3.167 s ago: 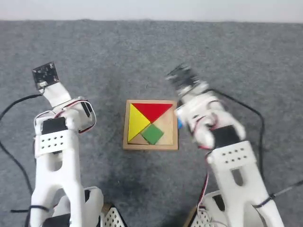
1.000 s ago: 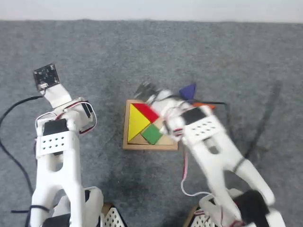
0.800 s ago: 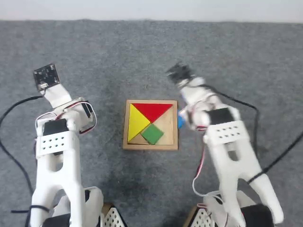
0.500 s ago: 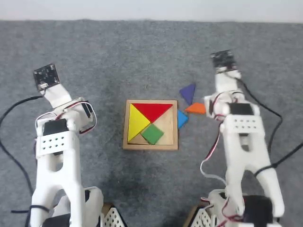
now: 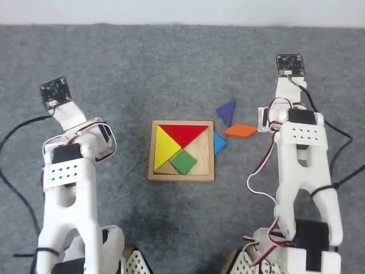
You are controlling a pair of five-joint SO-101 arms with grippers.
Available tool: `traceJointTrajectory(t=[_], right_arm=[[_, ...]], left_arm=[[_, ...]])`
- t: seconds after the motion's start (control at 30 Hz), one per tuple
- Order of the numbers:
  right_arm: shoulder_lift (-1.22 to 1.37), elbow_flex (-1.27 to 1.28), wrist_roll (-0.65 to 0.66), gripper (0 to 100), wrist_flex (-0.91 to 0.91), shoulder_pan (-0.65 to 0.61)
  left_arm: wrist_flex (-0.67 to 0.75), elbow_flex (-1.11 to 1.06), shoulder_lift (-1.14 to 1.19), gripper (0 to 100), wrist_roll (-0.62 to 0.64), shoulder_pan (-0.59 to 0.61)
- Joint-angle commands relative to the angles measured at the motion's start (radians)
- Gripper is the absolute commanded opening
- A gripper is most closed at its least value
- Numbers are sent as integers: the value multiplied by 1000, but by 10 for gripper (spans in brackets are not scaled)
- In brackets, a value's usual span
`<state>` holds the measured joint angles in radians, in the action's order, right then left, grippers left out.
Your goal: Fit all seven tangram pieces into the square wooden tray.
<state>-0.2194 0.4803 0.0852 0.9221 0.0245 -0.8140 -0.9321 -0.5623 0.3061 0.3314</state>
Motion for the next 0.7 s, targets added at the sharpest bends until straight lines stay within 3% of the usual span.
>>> traceJointTrajectory(t=[0.0, 0.17, 0.4, 0.67], right_arm=[[-113, 17, 80, 286, 2, -50], [-156, 95, 212, 239, 1, -232], [-2, 103, 414, 235, 10, -440], [68, 103, 428, 234, 1, -584]], left_arm=[[26, 8, -40, 127, 6, -5], [26, 8, -40, 127, 6, -5], [26, 7, -40, 127, 6, -5], [26, 7, -40, 127, 6, -5]])
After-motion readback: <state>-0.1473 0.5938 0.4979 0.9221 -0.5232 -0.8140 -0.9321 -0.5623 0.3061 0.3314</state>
